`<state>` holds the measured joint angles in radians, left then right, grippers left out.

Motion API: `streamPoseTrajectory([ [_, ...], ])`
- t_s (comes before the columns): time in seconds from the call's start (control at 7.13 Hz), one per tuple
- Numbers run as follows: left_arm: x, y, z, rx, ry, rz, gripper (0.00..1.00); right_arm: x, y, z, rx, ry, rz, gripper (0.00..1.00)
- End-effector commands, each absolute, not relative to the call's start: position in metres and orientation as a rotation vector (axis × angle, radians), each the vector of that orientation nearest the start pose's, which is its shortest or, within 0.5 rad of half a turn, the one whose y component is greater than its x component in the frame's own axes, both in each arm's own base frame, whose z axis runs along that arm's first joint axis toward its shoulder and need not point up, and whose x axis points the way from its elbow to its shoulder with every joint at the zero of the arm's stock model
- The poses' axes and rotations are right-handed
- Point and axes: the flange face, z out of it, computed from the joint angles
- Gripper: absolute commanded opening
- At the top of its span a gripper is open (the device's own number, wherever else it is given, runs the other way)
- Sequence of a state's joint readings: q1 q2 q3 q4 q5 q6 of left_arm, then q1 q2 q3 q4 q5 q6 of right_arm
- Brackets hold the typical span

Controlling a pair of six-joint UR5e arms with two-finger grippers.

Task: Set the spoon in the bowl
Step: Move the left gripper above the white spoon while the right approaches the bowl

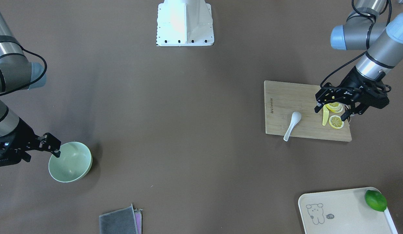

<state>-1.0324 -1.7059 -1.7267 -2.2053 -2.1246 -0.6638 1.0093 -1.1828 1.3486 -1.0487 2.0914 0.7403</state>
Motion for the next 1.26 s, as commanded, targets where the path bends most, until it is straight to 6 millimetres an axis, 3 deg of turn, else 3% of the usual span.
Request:
streamPoseTrajectory([
  [0.0, 0.218, -0.523, 0.442, 0.452, 0.932, 0.141, 0.98, -0.304, -0.619, 0.512, 0.215, -0.801, -0.022, 0.7],
  [0.28, 0.218, -0.523, 0.441, 0.446, 0.938, 0.137, 0.98, -0.306, -0.615, 0.516, 0.203, -0.805, -0.028, 0.0],
  [0.56, 0.218, -0.522, 0.441, 0.446, 0.939, 0.137, 0.98, -0.306, -0.619, 0.495, 0.161, -0.859, 0.063, 0.0],
  [0.7, 0.218, -0.522, 0.442, 0.447, 0.938, 0.138, 0.98, -0.307, -0.626, 0.459, 0.121, -0.935, 0.126, 0.0],
  [0.84, 0.218, -0.522, 0.444, 0.443, 0.936, 0.138, 0.98, -0.306, -0.62, 0.416, 0.114, -0.999, 0.196, 0.0],
  [1.12, 0.218, -0.522, 0.442, 0.449, 0.936, 0.14, 0.98, -0.374, -0.571, 0.355, 0.061, -1.065, 0.265, 0.0],
])
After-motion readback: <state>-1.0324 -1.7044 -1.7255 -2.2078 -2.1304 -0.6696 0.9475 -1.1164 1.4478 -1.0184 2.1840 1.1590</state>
